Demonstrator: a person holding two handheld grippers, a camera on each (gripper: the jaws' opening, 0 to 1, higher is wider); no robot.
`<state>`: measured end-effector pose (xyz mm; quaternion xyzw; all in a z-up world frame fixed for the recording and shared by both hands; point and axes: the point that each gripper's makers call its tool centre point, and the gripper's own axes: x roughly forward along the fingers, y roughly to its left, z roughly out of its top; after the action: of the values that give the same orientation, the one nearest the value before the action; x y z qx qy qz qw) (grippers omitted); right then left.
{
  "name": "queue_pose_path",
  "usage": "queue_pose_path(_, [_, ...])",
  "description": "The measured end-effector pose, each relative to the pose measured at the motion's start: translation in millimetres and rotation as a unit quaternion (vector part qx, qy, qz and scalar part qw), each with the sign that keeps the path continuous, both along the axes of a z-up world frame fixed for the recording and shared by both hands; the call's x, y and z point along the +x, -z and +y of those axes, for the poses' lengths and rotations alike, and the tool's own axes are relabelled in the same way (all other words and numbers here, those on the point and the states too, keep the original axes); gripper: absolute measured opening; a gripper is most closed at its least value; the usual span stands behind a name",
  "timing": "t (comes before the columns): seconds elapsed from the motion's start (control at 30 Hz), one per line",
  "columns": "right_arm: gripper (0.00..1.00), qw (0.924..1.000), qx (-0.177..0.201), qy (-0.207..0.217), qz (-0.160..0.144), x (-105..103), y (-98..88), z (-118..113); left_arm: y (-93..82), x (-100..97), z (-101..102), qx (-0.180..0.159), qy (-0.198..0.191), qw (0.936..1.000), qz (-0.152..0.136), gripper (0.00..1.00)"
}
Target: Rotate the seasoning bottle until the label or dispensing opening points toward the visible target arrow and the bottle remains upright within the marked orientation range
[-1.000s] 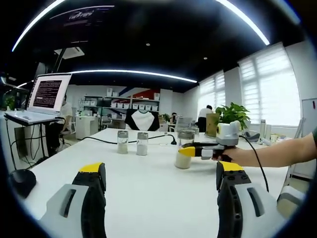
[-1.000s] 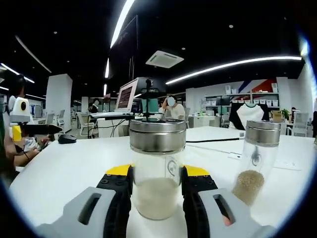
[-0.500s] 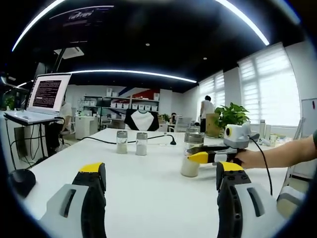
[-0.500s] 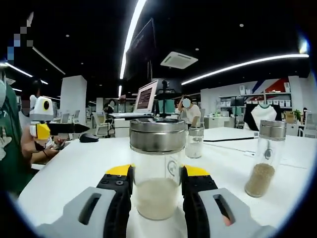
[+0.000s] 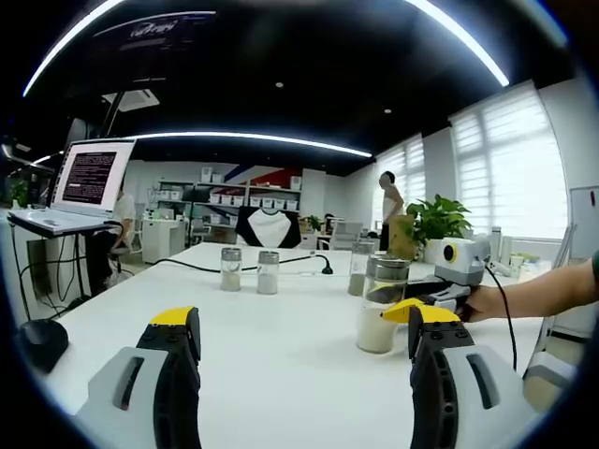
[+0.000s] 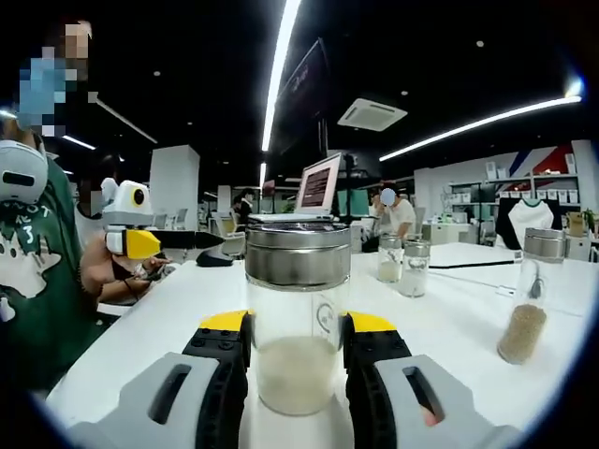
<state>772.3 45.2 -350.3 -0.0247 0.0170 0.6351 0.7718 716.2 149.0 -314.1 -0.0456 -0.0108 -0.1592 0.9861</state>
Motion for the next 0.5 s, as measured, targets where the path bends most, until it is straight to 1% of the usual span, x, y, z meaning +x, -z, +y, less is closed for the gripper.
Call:
queue_pose_path(0.07, [0.38,1.0000,0.002,-0.009,0.001,-6.2,0.2,0.1,-0.9,0.1,0.5,0.000,0.000,1.0000,-0.001,0.97])
queue_pose_path(0.1, [0.38,0.9999,0.004,-0.014,-0.003,-9.0,-0.3,-0.1,-1.1,0.2,0.5,0.000,0.000,1.0000,-0.001,0.97])
queue_pose_path(0.17, [0.38,0.9994,0.005,-0.033,0.001,-20.4,1.5,-1.5,-1.4,0.3,0.4,0.000,0.000,1.0000,-0.001,0.97])
queue_pose_path(0.23, [0.38,0.9989,0.005,-0.046,0.001,-27.3,1.7,-1.4,-1.6,0.5,0.0,0.001,0.000,1.0000,-0.001,0.97])
queue_pose_path(0.5, [0.38,0.9969,0.008,-0.078,0.002,-44.0,1.7,-2.7,-2.0,0.9,-3.4,0.002,0.004,1.0000,-0.001,0.97])
